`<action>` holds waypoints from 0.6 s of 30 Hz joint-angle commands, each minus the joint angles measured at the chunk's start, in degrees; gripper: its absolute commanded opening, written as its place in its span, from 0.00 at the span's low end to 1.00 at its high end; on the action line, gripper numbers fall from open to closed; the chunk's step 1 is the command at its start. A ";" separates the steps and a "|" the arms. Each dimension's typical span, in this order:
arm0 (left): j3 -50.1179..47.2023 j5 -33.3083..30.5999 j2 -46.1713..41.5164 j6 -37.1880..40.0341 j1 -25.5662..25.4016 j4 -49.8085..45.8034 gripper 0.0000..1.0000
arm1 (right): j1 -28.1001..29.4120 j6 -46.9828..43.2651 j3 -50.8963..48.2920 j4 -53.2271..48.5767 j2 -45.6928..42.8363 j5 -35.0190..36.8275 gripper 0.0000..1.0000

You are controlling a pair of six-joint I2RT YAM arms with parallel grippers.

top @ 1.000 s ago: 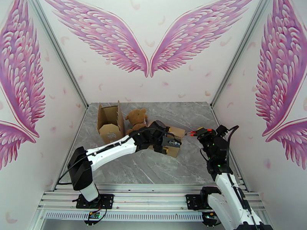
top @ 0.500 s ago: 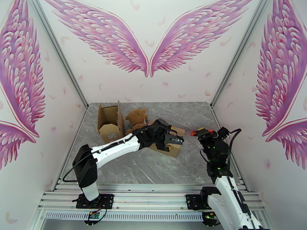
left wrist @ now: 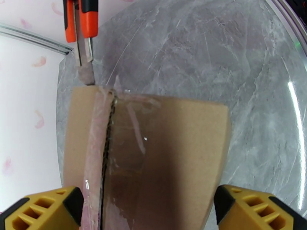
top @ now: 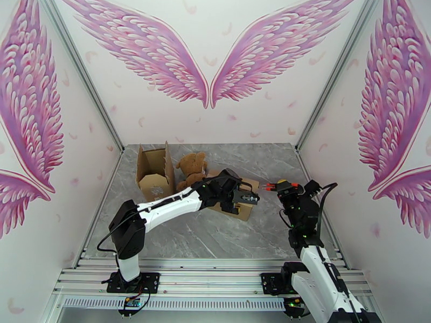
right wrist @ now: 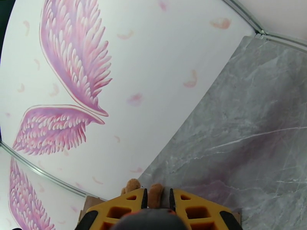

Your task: Unpack the express box

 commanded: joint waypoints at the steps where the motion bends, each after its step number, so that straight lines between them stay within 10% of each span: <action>1: 2.89 0.04 1.40 -1.57 0.94 3.37 0.95 | -0.03 3.36 -1.14 2.62 -0.21 -3.06 0.00; 18: 3.93 -1.42 3.42 -6.04 1.30 6.60 0.94 | -0.02 15.75 -0.92 -6.59 0.05 -6.21 0.00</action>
